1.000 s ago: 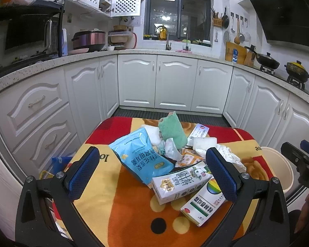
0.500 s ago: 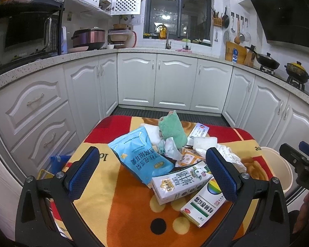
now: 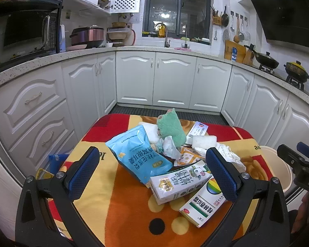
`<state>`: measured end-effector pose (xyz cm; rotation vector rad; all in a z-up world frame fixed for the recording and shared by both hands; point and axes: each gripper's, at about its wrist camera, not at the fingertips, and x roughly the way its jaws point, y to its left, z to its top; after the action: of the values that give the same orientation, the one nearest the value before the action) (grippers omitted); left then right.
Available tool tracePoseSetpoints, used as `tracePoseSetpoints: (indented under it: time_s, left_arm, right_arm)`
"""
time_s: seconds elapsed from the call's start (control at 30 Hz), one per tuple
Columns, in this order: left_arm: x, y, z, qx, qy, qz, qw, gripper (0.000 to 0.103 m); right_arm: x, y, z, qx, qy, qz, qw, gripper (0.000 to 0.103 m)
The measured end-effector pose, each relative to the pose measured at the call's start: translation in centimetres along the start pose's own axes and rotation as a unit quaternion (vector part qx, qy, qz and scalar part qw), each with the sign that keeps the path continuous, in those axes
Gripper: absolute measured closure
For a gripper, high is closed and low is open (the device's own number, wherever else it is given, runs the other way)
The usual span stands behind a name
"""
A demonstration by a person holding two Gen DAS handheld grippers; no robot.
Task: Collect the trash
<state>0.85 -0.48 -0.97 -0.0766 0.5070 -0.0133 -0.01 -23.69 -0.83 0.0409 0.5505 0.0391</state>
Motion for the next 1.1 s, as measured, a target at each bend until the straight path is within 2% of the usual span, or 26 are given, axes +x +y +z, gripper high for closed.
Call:
tracePoseSetpoints:
  time_s: [0.83,1.1]
  left_arm:
    - [2.3,0.3,-1.1,-0.007,0.040,0.000,0.9992,0.001]
    - [3.0,2.1,-1.5,-0.014,0.074,-0.026,0.9968,0.001]
  right_arm:
    - [1.8,-0.2,-0.8,-0.006,0.035,0.001,0.999,0.000]
    - [3.2,-0.3,-1.3,-0.014,0.076,0.017,0.997,0.000]
